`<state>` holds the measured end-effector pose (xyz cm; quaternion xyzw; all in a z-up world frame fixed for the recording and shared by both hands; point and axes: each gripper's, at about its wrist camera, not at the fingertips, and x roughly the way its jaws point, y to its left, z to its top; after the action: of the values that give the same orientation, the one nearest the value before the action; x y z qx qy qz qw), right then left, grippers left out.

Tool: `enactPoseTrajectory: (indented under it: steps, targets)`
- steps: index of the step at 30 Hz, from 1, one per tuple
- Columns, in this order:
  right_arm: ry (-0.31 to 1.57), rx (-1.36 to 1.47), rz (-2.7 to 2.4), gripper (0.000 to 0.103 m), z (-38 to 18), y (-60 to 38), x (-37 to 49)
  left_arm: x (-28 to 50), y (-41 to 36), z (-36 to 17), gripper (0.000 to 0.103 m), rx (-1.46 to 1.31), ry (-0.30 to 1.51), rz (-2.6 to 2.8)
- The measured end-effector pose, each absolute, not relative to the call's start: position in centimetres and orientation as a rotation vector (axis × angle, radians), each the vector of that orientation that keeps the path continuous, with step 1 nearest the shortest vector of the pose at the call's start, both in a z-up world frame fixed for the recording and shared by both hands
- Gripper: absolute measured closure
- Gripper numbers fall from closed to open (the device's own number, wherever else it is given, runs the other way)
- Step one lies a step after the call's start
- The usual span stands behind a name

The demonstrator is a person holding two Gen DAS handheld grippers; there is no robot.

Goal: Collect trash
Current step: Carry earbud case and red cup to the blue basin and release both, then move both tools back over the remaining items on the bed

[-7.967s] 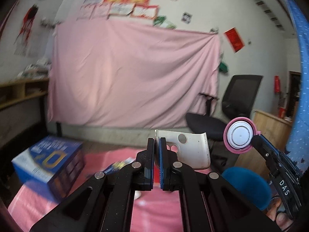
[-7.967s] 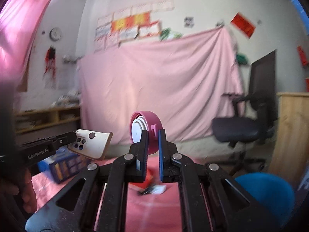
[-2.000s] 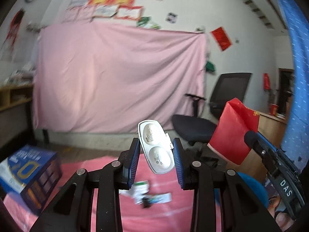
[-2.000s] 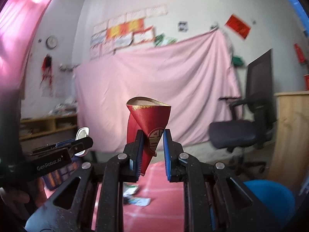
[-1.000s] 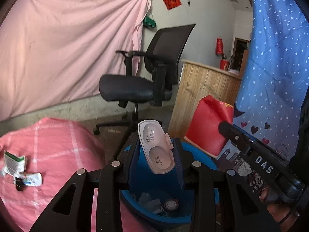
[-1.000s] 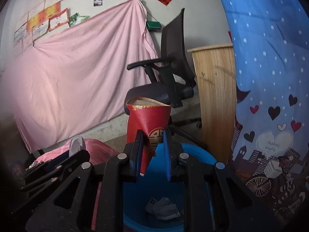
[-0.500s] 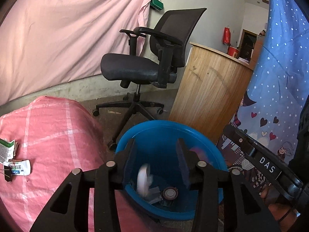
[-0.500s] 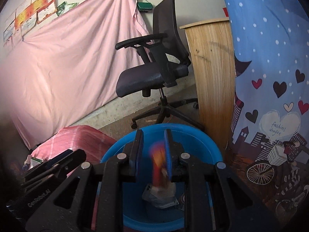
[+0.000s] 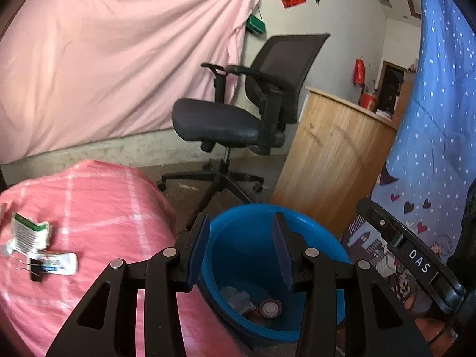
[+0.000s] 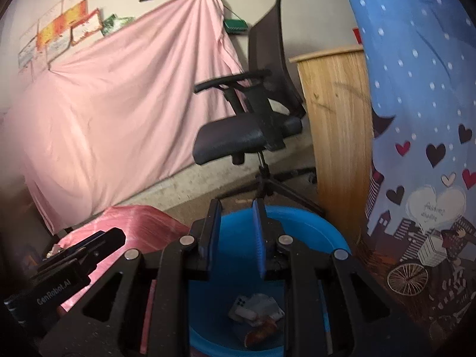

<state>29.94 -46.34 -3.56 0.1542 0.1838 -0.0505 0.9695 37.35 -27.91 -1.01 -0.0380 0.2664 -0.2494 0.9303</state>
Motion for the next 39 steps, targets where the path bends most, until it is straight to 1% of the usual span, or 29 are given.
enactPoseTrajectory:
  steps: [8, 11, 15, 16, 17, 20, 21, 22, 25, 26, 28, 33, 35, 39]
  targets:
    - [0.285, 0.267, -0.044, 0.05, -1.8, -43.7, 29.6, 36.0, -24.6, 1.3, 0.065, -0.075, 0.47, -0.453]
    - [0.237, 0.252, -0.017, 0.044, -1.0, -42.4, 29.3, 35.2, -22.9, 2.1, 0.064, -0.079, 0.436, -0.426]
    - [0.181, 0.231, 0.014, 0.032, 0.0, -40.8, 28.7, 34.2, -20.7, 3.2, 0.06, -0.087, 0.385, -0.382]
    - [0.166, 0.227, 0.023, 0.027, 0.2, -40.3, 28.6, 33.9, -20.0, 3.5, 0.056, -0.091, 0.37, -0.367]
    - [0.154, 0.226, 0.03, 0.024, 0.4, -40.1, 28.5, 33.7, -19.6, 3.7, 0.05, -0.096, 0.359, -0.354]
    - [0.108, 0.219, 0.055, 0.013, 1.1, -39.0, 28.0, 32.7, -17.3, 4.2, 0.04, -0.125, 0.313, -0.307]
    - [0.093, 0.216, 0.062, 0.007, 1.2, -38.5, 27.9, 32.4, -16.7, 4.3, 0.038, -0.131, 0.304, -0.292]
    - [0.083, 0.214, 0.068, 0.001, 1.4, -38.2, 27.8, 32.2, -16.0, 4.4, 0.033, -0.135, 0.297, -0.275]
    - [0.057, 0.205, 0.085, 0.0, 1.7, -36.9, 27.6, 31.5, -14.0, 4.5, 0.031, -0.145, 0.273, -0.227]
    - [0.048, 0.193, 0.095, 0.0, 1.7, -36.1, 27.5, 31.2, -13.4, 4.5, 0.023, -0.14, 0.268, -0.205]
    - [0.044, 0.188, 0.102, 0.0, 1.8, -35.8, 27.5, 30.7, -12.1, 4.4, 0.009, -0.142, 0.251, -0.166]
    - [0.021, 0.157, 0.153, 0.0, 1.9, -33.5, 27.5, 29.1, -9.1, 4.0, 0.006, -0.169, 0.215, -0.1]
    - [0.008, 0.131, 0.192, 0.0, 1.9, -32.1, 27.4, 28.5, -8.0, 3.6, 0.003, -0.169, 0.206, -0.067]
    - [-0.006, 0.109, 0.226, 0.0, 1.9, -31.0, 27.4, 27.4, -6.0, 2.9, 0.003, -0.167, 0.189, -0.015]
